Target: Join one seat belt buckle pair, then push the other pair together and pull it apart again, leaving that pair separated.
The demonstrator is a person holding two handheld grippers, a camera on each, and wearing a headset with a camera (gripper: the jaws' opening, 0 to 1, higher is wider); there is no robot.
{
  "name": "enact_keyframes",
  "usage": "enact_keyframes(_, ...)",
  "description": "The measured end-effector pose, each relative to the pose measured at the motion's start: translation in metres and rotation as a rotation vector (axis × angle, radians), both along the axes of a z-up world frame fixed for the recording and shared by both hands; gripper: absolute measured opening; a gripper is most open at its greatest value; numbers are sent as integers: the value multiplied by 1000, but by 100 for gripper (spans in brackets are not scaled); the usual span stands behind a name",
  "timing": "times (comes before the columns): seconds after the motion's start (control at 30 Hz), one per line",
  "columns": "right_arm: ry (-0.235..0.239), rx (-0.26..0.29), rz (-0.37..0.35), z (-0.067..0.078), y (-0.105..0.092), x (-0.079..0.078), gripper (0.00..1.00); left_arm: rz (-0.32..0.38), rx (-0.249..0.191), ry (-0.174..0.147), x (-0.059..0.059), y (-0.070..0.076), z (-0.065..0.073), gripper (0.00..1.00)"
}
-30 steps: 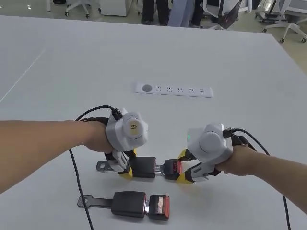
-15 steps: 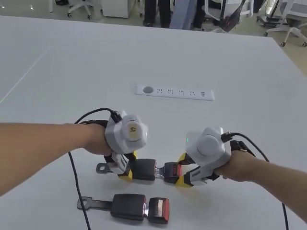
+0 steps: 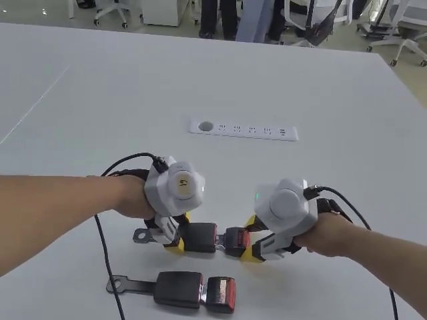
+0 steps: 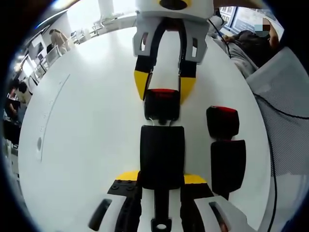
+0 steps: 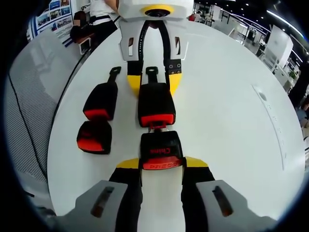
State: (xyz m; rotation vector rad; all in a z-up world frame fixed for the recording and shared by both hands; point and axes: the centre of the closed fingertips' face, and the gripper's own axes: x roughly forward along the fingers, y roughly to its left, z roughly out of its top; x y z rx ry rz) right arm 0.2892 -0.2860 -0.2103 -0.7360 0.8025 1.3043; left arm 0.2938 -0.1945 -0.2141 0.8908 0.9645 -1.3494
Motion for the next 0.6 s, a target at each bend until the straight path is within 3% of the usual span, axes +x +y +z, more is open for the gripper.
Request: enact_keyframes(0.6, 3, -31, 5, 0, 6, 1, 26, -53, 8, -17, -1, -2, 0, 29)
